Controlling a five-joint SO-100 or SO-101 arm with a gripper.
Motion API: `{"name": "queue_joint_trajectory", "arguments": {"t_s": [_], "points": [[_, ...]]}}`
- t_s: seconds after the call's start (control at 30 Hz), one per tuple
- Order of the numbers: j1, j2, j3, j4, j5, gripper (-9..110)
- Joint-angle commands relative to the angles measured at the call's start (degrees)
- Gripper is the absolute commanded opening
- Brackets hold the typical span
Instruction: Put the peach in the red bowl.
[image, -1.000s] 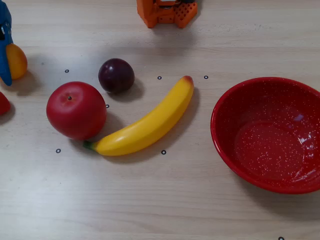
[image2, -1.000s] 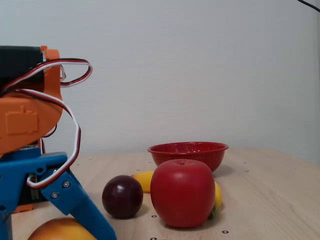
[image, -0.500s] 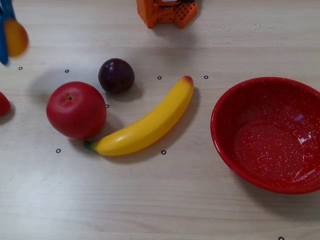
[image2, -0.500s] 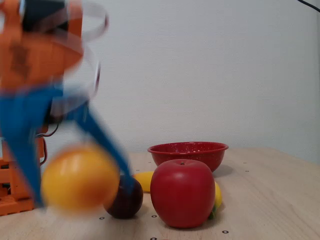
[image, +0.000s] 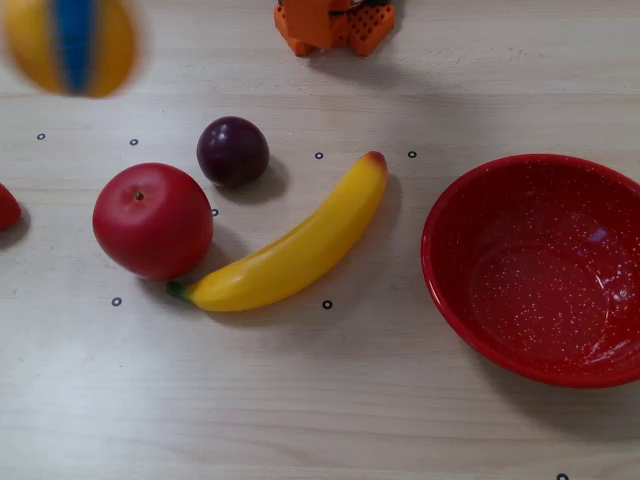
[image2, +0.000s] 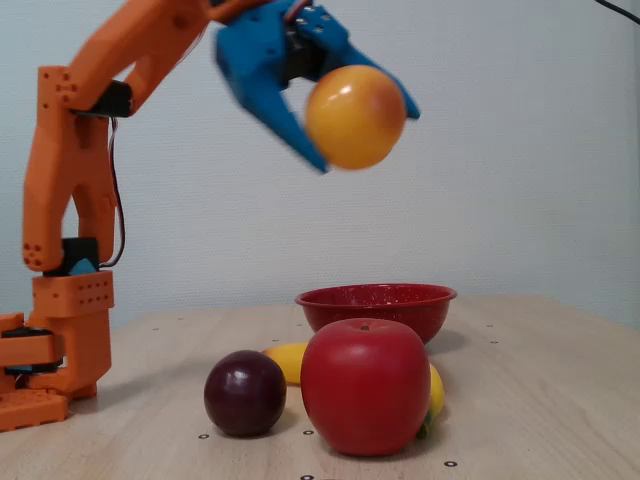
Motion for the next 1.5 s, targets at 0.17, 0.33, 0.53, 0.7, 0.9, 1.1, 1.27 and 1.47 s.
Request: {"name": "queue_joint_trajectory", "arguments": {"t_s": [0.17,0.33,0.53,0.7,0.9,1.1,1.27,1.47], "points": [[27.86,5.1,-8.79,-0.09,-21.01,0],[38.5,-0.53,-11.69,-0.62,-26.46,0],[43.15,-11.25,-15.03,-1.41,-29.18,0],[43.77,-20.21,-14.94,-5.27,-29.44,0],[45.0,-27.42,-15.47,-7.38,-31.38,33],[47.55,-28.65,-15.38,-5.19,-31.55,44],[48.25,-26.72,-15.38,-6.5,-34.01,48],[47.9,-22.59,-14.77,-8.17,-34.19,39]]}}
